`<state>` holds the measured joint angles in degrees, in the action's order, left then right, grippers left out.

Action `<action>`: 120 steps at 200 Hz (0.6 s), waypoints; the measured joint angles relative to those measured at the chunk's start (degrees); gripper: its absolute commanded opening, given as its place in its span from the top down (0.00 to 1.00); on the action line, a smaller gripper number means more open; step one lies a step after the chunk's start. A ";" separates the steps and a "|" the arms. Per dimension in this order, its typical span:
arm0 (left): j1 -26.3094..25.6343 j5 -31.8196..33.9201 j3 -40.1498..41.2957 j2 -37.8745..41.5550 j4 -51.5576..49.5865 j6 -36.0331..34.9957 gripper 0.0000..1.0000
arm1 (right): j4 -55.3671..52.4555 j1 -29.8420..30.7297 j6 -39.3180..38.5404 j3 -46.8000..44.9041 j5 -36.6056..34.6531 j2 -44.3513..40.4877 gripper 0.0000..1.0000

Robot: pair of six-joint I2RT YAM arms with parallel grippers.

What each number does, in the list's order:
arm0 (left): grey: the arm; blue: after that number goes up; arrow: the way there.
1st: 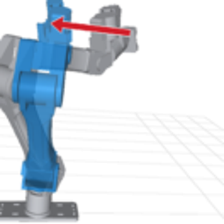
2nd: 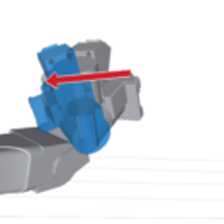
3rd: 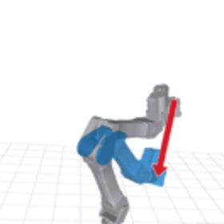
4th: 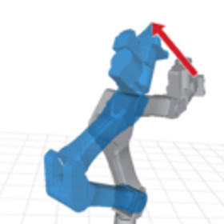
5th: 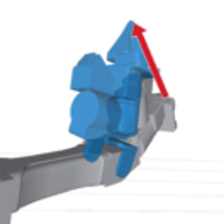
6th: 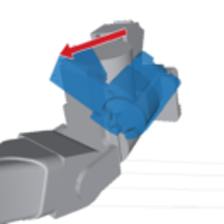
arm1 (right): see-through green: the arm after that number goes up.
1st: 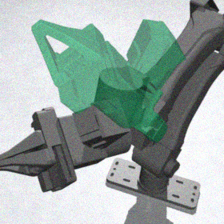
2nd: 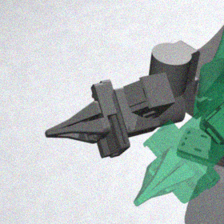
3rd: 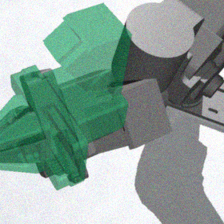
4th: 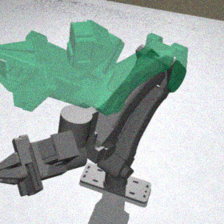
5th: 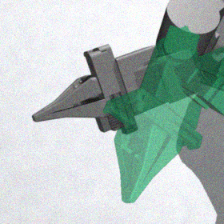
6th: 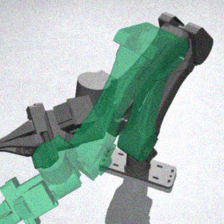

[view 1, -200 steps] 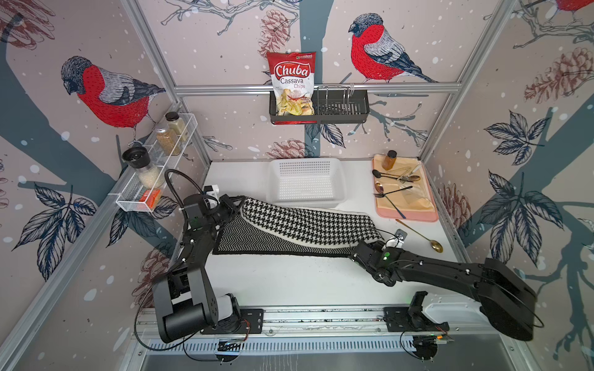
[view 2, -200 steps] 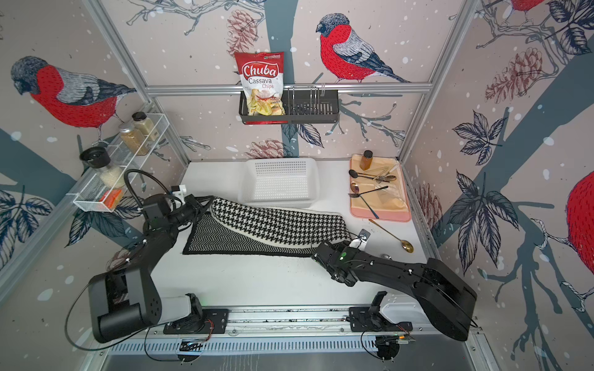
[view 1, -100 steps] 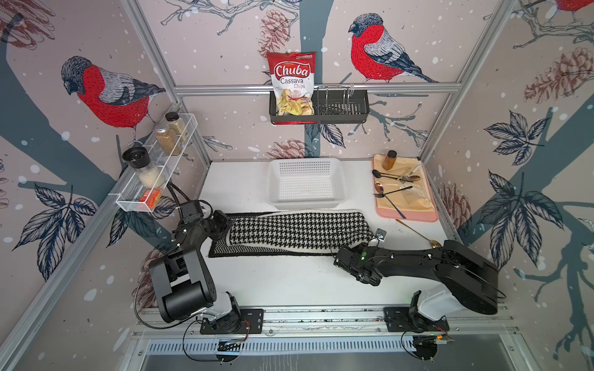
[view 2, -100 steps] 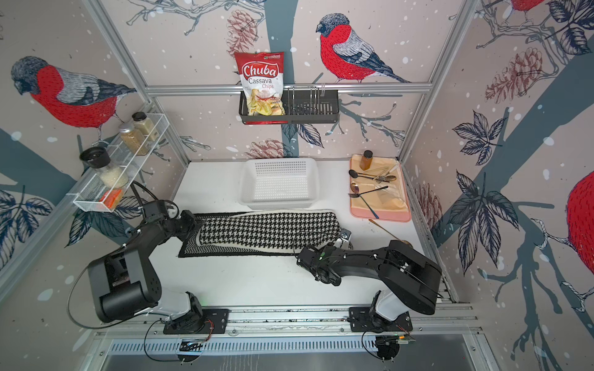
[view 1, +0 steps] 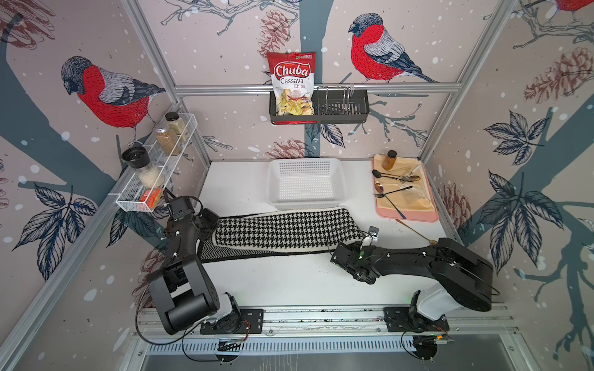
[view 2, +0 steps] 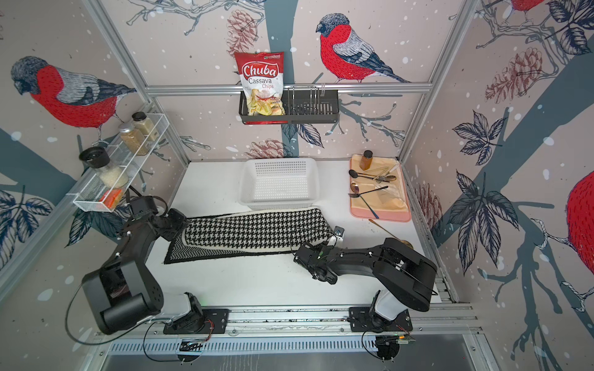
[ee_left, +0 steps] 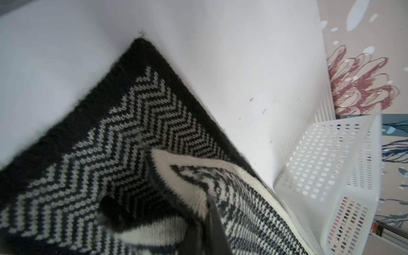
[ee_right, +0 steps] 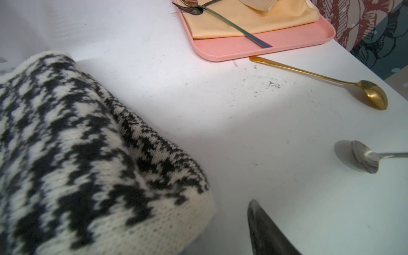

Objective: Roll up the scarf and place it into the basket
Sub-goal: Flatten out the scarf at the center of the board.

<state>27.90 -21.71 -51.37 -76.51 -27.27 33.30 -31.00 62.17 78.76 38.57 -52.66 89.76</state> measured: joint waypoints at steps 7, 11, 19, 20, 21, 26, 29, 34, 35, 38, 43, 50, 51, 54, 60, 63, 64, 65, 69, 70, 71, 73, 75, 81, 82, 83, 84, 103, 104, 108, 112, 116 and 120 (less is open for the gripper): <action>0.00 0.90 -1.18 0.81 -1.62 -0.26 0.98 | 0.70 -0.17 -0.98 0.07 0.35 0.42 0.37; 0.00 1.55 -1.99 1.36 -2.47 -0.46 0.98 | 1.07 -0.37 -1.25 0.09 0.61 0.68 0.37; 0.00 2.86 -3.02 2.36 -3.54 -0.79 0.98 | 1.90 -0.81 -2.36 0.09 0.98 1.16 0.37; 0.00 3.15 -3.15 2.58 -3.65 -0.92 0.98 | 2.03 -0.90 -2.45 0.09 1.07 1.25 0.37; 0.00 3.34 -3.21 2.71 -3.67 -0.98 0.98 | 2.12 -0.94 -2.54 0.09 1.14 1.29 0.37; 0.00 4.31 -3.52 3.65 -3.63 -1.73 0.98 | 2.67 -1.25 -2.95 0.07 1.51 1.53 0.35; 0.00 4.98 -3.63 4.13 -3.56 -1.95 0.98 | 2.95 -1.31 -3.39 0.02 1.73 1.62 0.35; 0.00 5.81 -3.61 4.81 -3.39 -1.97 0.98 | 3.58 -1.55 -4.02 -0.13 2.08 1.68 0.33; 0.00 6.19 -3.54 4.96 -3.34 -1.95 0.98 | 3.80 -1.60 -4.17 -0.20 2.16 1.68 0.33; 0.00 6.97 -3.34 5.22 -3.21 -2.01 0.97 | 4.20 -1.64 -4.63 -0.31 2.32 1.68 0.32; 0.00 7.91 -2.86 5.40 -3.02 -2.03 0.97 | 5.07 -1.64 -5.70 -0.61 2.80 1.55 0.30; 0.00 9.42 -1.81 5.11 -2.93 -2.16 0.97 | 6.69 -1.29 -7.67 -1.29 3.82 0.90 0.27; 0.00 9.62 -1.73 5.05 -2.93 -2.16 0.97 | 6.88 -1.22 -7.96 -1.40 3.89 0.76 0.26; 0.02 10.23 -1.38 4.74 -3.06 -2.16 0.97 | 7.56 -0.94 -8.85 -1.77 4.31 0.22 0.26; 0.04 11.37 -0.74 3.72 -3.45 -2.19 0.97 | 9.31 -0.15 -11.02 -2.67 5.09 -1.40 0.24; 0.07 11.54 -0.59 3.17 -3.74 -2.19 0.97 | 10.32 0.35 -12.31 -3.21 5.53 -2.56 0.23; 0.07 11.58 -0.57 3.06 -3.82 -2.19 0.97 | 10.64 0.48 -12.66 -3.34 5.64 -2.86 0.23; 0.07 11.69 -0.55 2.93 -3.89 -2.19 0.97 | 10.93 0.59 -13.05 -3.50 5.79 -3.17 0.23; 0.07 12.17 -0.48 2.16 -4.26 -2.21 0.97 | 12.33 1.16 -14.80 -4.22 6.71 -4.87 0.22; 0.09 12.31 -0.48 2.03 -4.28 -2.21 0.97 | 12.68 1.25 -15.15 -4.35 6.88 -5.22 0.22; 0.09 12.48 -0.48 1.92 -4.35 -2.21 0.97 | 12.98 1.33 -15.52 -4.50 7.08 -5.55 0.22; 0.11 12.85 -0.48 1.60 -4.48 -2.23 0.97 | 14.08 1.57 -16.65 -4.94 7.76 -6.56 0.21; 0.11 12.92 -0.48 1.25 -4.55 -2.23 0.97 | 14.67 1.70 -17.49 -5.20 8.22 -7.32 0.21; 0.11 13.20 -0.48 0.44 -4.55 -2.27 0.97 | 17.35 1.97 -20.46 -6.25 10.05 -9.81 0.21; 0.11 13.25 -0.48 0.35 -4.55 -2.27 0.97 | 17.68 1.99 -20.90 -6.43 10.38 -10.21 0.21; 0.13 13.31 -0.48 0.15 -4.52 -2.29 0.97 | 18.40 1.99 -21.75 -6.69 10.93 -10.99 0.21; 0.13 13.35 -0.48 0.07 -4.52 -2.29 0.97 | 18.78 1.99 -22.16 -6.82 11.21 -11.34 0.21; 0.15 13.99 -0.17 -1.14 -4.31 -2.60 0.97 | 23.76 0.83 -29.49 -8.98 17.99 -19.23 0.22; 0.15 13.97 -0.13 -1.16 -4.22 -2.69 0.97 | 24.11 0.55 -29.94 -9.11 18.69 -19.93 0.22; 0.15 13.94 0.00 -1.20 -4.02 -2.69 0.97 | 24.72 -0.04 -31.04 -9.38 20.02 -21.27 0.22; 0.15 13.88 0.13 -1.29 -3.85 -2.75 0.97 | 25.22 -1.01 -31.93 -9.62 21.44 -22.91 0.22; 0.15 13.77 0.22 -1.40 -3.72 -2.82 0.97 | 25.46 -2.05 -32.61 -9.81 22.45 -24.50 0.22; 0.15 13.75 0.26 -1.55 -3.67 -2.97 0.97 | 25.75 -3.28 -33.38 -10.05 23.56 -26.08 0.23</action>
<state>28.05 -7.97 -51.11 -78.06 -30.94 30.33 -5.26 58.89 45.39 28.51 -29.10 63.68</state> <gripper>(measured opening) 0.063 0.780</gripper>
